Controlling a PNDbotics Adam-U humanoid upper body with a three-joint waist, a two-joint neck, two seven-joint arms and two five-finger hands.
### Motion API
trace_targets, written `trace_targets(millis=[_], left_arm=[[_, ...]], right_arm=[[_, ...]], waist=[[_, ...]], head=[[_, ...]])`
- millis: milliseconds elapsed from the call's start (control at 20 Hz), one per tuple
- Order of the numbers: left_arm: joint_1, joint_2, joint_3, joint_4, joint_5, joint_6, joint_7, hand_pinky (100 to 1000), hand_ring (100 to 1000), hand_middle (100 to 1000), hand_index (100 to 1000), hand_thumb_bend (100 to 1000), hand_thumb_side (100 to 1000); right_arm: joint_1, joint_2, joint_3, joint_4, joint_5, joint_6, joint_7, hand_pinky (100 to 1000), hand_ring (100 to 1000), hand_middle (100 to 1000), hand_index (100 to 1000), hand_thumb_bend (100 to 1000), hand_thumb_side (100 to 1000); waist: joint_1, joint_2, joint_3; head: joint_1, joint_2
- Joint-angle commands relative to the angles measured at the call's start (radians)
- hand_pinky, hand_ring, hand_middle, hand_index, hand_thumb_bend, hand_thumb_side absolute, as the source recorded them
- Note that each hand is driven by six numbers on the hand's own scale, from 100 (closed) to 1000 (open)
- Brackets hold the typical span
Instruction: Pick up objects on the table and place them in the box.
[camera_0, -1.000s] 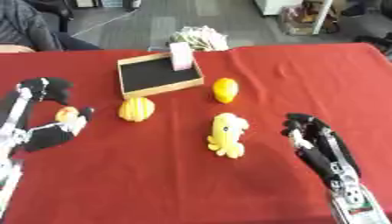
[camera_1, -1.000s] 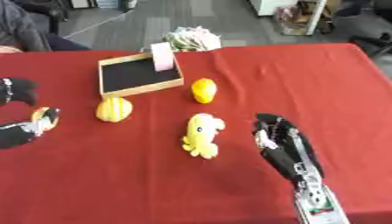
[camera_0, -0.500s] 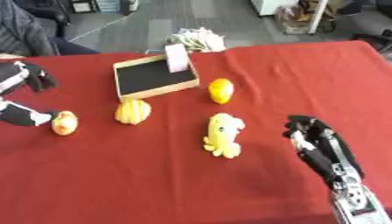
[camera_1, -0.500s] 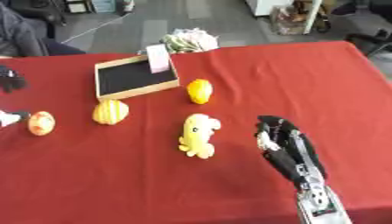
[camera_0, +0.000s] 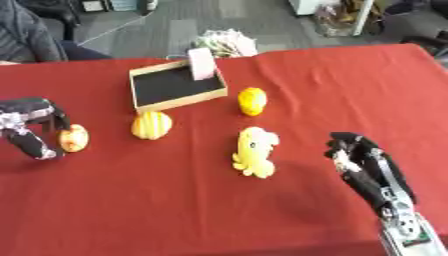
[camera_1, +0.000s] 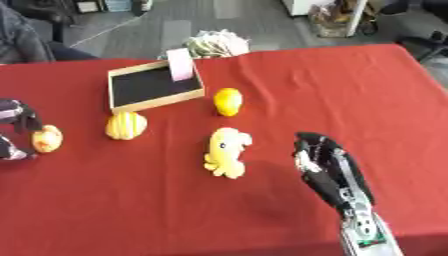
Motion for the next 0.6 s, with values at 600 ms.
trace_targets(millis=[600], left_arm=[[-0.042,-0.013,0.047,0.031,-0.061,0.054,0.165,753,600,579,707,457,100]], right_arm=[[-0.005,-0.009,-0.003,-0.009,-0.001,-0.001,0.002,718,622,620,749,100,402]], waist=[[0.005,-0.024,-0.007]], head=[[-0.004,0.004]])
